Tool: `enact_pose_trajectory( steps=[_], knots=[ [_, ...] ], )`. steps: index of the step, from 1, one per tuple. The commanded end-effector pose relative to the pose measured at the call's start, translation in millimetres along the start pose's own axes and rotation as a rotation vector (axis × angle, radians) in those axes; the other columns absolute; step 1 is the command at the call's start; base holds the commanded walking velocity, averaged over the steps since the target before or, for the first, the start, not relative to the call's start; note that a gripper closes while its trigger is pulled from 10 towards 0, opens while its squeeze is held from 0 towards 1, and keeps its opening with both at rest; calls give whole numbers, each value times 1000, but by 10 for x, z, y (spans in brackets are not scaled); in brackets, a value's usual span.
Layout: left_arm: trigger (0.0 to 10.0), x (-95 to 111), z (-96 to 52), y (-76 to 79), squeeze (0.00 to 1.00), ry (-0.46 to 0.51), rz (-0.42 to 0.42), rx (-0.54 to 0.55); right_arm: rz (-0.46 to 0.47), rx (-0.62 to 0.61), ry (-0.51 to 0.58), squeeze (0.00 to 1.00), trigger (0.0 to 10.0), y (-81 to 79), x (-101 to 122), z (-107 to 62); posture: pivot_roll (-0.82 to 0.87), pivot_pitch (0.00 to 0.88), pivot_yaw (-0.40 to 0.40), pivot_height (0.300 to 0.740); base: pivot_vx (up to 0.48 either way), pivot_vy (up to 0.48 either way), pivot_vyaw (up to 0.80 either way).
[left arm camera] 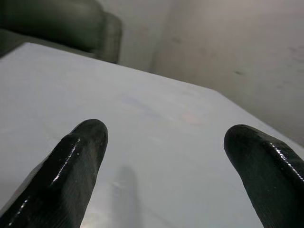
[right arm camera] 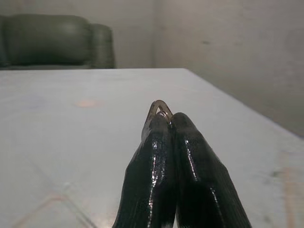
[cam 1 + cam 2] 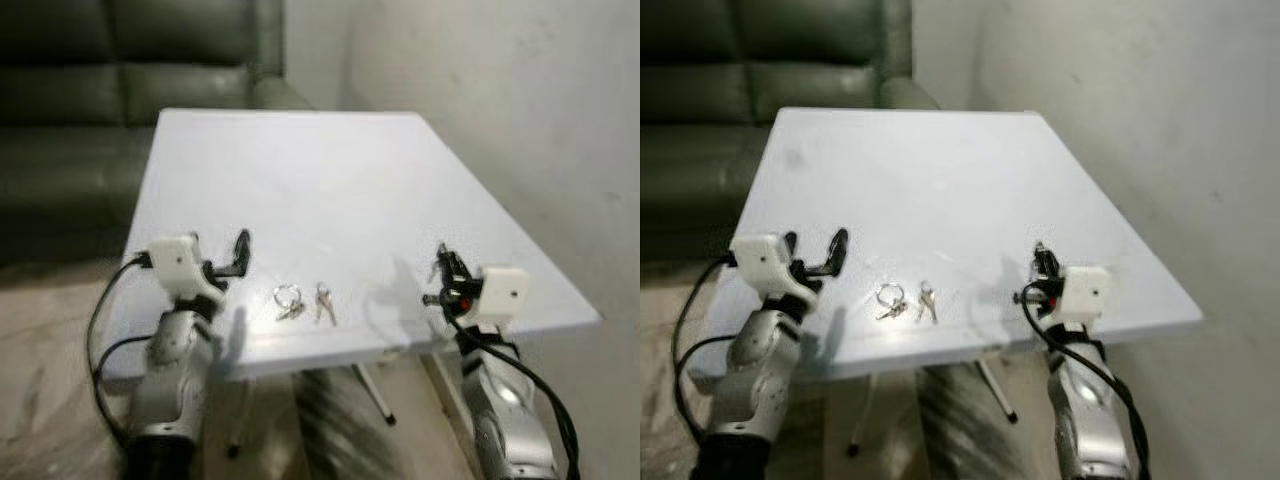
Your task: Hang keys on a hook
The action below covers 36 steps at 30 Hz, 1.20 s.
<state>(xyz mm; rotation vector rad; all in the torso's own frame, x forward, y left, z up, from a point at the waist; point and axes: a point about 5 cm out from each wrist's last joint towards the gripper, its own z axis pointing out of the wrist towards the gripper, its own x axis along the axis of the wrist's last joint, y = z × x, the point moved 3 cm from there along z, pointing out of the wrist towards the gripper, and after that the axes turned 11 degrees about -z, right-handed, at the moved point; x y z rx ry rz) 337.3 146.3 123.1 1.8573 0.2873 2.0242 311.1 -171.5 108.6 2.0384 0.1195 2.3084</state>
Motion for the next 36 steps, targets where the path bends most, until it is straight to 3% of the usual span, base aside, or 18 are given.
enact_pose_trajectory(
  steps=[1,30,36],
  knots=[
    [10000,13,22,5,0,-1,11,1,-4,1,8,0,10000,2,35,30,31,2,-90,740,0,0,-763],
    [10000,-11,42,76,0,-27,62,-52,1,-13,-13,0,10000,-31,-12,8,23,2,-69,740,0,0,-762],
    [10000,-2,56,107,0,-21,64,-61,0,-14,-14,0,10000,-30,-13,4,23,2,-69,740,0,-438,-760]
  ],
)
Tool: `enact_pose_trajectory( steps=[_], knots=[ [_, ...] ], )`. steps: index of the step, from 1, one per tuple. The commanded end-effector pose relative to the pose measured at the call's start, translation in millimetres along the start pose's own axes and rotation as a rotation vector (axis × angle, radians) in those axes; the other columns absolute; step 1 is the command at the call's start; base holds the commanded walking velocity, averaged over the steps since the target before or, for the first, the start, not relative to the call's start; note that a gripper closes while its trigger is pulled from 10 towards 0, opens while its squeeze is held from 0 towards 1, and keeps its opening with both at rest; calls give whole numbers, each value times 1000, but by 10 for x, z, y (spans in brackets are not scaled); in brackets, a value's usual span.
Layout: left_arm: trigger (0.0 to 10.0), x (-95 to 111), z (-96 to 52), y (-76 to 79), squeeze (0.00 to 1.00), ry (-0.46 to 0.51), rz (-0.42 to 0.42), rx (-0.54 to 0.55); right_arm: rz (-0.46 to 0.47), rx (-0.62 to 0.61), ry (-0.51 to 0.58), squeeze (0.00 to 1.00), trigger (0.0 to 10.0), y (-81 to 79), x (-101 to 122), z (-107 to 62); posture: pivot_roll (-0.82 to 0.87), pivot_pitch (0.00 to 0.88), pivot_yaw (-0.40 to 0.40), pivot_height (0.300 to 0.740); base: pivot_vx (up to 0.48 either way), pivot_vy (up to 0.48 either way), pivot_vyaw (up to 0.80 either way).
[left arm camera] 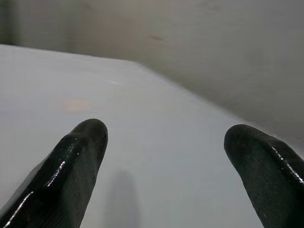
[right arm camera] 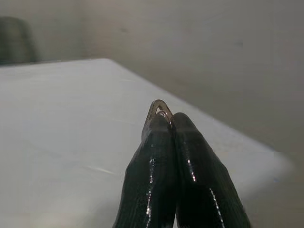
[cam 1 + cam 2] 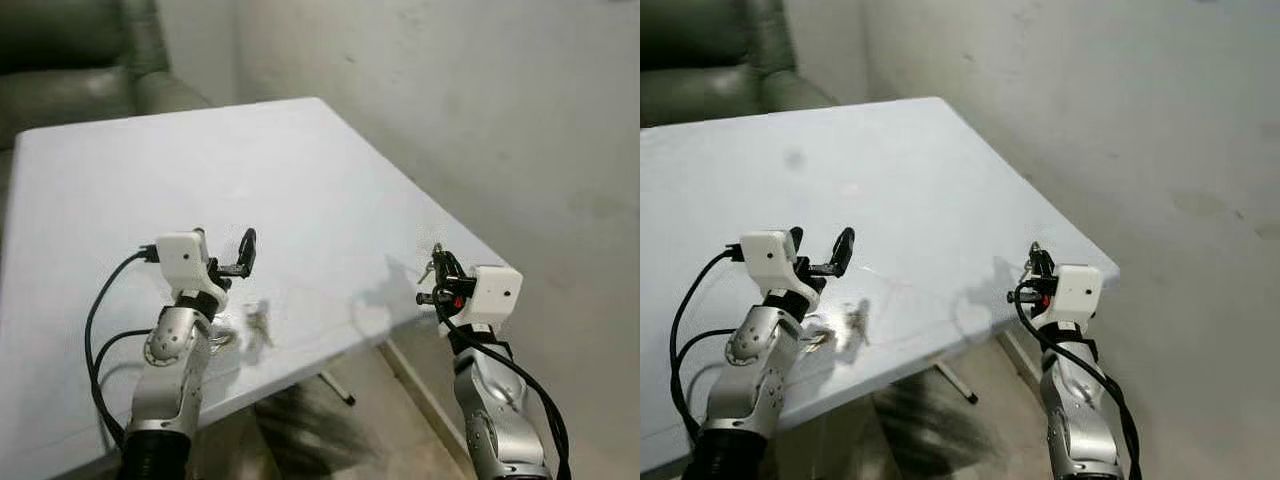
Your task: Hang keys on a hook
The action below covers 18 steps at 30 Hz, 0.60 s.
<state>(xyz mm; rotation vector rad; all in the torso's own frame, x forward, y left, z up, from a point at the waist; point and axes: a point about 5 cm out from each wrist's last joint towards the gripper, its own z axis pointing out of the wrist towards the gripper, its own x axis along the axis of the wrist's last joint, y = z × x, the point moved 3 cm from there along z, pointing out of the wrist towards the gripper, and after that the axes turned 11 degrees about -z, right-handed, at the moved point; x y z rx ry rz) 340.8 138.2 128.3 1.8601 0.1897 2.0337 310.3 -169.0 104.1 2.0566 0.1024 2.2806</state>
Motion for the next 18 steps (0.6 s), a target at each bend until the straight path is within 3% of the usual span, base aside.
enact_pose_trajectory(
  steps=[1,4,18],
  knots=[
    [10000,-39,15,16,0,-20,-36,2,-1,-1,7,0,10000,-1,24,15,19,0,-70,740,0,0,-763],
    [10000,-80,27,-3,0,-50,-8,26,-3,1,7,0,10000,1,21,9,18,0,-71,740,0,0,-760],
    [10000,-105,51,0,0,-67,-28,57,-8,14,13,0,10000,-13,44,31,22,0,-81,740,0,0,-763]
  ],
)
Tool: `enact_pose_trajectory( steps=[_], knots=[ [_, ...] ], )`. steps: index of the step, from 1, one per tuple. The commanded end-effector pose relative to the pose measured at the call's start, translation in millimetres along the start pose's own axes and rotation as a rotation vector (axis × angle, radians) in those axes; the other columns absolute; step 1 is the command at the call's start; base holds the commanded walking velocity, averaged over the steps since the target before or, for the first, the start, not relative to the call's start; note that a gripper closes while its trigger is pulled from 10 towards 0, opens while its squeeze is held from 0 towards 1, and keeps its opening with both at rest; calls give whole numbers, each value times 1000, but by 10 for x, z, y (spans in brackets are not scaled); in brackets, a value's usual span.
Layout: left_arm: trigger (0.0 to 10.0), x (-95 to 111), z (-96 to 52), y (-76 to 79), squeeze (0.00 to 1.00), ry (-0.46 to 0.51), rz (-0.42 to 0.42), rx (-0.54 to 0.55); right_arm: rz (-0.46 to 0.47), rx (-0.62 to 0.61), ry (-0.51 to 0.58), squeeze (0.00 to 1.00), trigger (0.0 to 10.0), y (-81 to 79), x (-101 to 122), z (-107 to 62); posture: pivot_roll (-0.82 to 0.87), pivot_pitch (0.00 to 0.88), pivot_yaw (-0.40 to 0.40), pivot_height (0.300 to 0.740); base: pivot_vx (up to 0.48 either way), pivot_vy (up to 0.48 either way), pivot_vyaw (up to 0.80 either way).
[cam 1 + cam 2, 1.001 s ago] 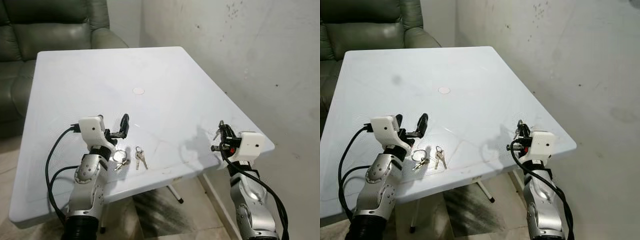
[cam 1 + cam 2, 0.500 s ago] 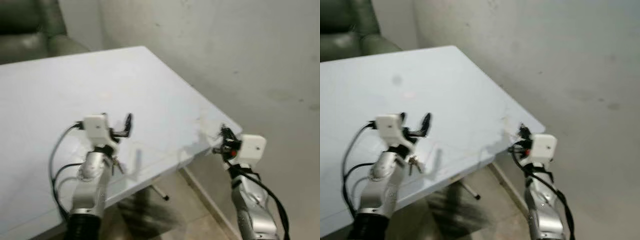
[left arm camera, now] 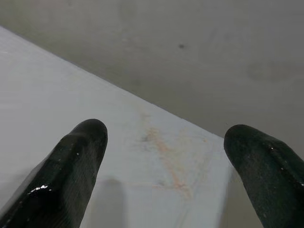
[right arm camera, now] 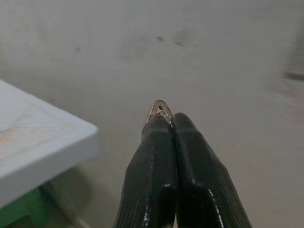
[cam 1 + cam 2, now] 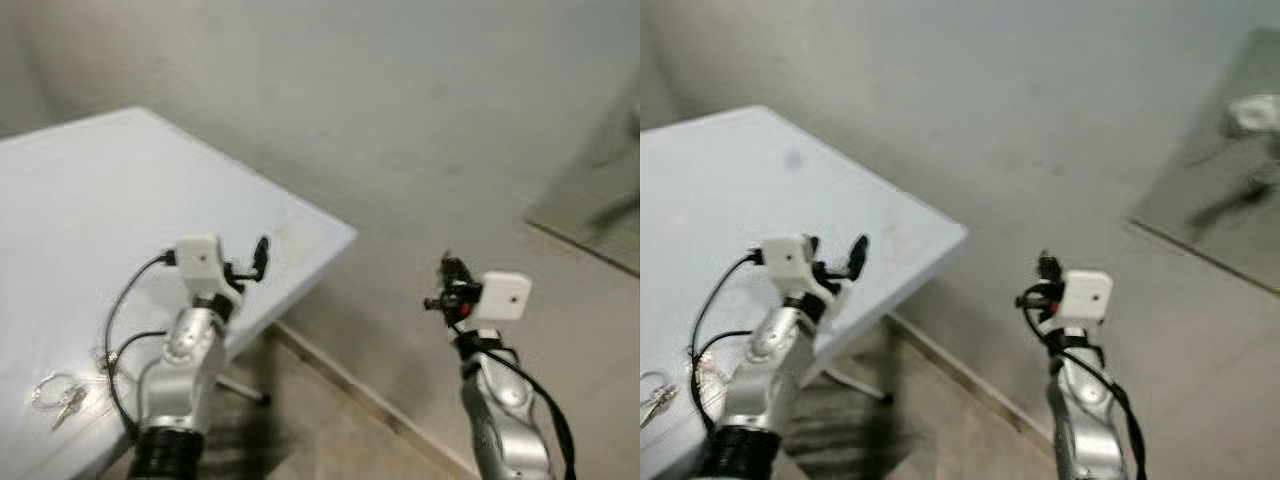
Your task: Hang keys on a hook
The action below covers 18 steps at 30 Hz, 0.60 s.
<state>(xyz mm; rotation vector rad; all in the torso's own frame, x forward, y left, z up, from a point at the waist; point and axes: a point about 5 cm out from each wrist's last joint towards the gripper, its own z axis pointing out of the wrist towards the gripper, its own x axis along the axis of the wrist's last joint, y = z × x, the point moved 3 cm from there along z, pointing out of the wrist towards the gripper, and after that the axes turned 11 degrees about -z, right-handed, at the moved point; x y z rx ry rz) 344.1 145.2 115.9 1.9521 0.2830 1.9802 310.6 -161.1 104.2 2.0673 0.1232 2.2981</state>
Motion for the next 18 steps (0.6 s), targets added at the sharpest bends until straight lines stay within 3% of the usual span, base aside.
enact_pose_trajectory(
  steps=[1,18],
  knots=[
    [10000,-13,33,125,0,-11,6,-29,-16,-8,9,0,10000,66,36,26,23,0,-81,740,0,0,-763],
    [10000,-1,62,184,0,-24,43,-65,-3,-41,6,0,10000,54,7,-8,13,0,-36,740,0,0,-761]
  ],
)
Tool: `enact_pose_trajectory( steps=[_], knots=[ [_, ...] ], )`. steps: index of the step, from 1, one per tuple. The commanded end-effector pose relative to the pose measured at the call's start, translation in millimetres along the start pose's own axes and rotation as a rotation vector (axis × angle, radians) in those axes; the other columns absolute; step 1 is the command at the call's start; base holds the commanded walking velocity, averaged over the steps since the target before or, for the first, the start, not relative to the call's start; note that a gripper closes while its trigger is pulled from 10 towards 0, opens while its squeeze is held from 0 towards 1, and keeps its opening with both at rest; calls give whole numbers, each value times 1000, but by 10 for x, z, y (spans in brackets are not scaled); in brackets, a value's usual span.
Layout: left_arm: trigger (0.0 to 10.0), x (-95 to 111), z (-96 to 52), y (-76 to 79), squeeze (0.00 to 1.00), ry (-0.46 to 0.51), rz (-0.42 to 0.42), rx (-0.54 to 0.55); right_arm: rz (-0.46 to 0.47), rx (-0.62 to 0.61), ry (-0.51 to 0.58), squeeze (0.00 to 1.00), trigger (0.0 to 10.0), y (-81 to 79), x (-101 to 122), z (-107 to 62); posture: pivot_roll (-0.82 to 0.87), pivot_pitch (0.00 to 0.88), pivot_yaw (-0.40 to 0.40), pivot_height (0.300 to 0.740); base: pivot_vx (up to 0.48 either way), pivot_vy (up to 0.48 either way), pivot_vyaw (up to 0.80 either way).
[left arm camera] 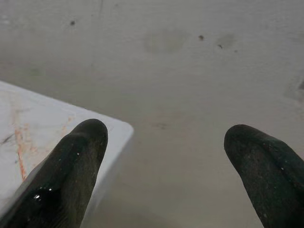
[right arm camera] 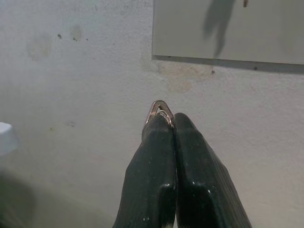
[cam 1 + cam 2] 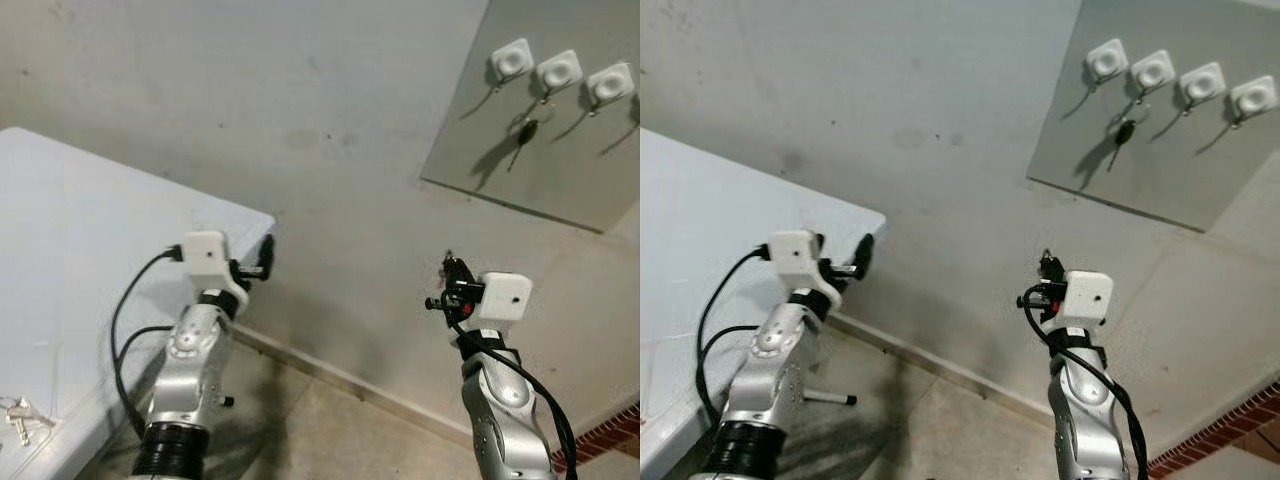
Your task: Hang keys on a hook
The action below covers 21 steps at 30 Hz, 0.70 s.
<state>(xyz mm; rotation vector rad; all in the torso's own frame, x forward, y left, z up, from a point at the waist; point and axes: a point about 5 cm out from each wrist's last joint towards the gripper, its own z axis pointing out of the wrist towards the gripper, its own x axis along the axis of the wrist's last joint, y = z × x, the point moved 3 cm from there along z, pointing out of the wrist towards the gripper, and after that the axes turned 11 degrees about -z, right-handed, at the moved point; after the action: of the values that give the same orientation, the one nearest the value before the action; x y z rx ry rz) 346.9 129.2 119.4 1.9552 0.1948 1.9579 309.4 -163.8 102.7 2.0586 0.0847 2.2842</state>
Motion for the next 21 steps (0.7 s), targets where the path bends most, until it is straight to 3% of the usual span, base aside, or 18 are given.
enact_pose_trajectory(
  steps=[1,21],
  knots=[
    [10000,23,20,32,0,-1,16,-13,-6,-14,9,0,10000,31,21,6,13,0,-35,740,0,0,-763],
    [10000,-3,-11,59,0,7,-5,-8,-17,-4,7,0,10000,54,36,27,18,0,-62,740,0,0,-760]
  ],
)
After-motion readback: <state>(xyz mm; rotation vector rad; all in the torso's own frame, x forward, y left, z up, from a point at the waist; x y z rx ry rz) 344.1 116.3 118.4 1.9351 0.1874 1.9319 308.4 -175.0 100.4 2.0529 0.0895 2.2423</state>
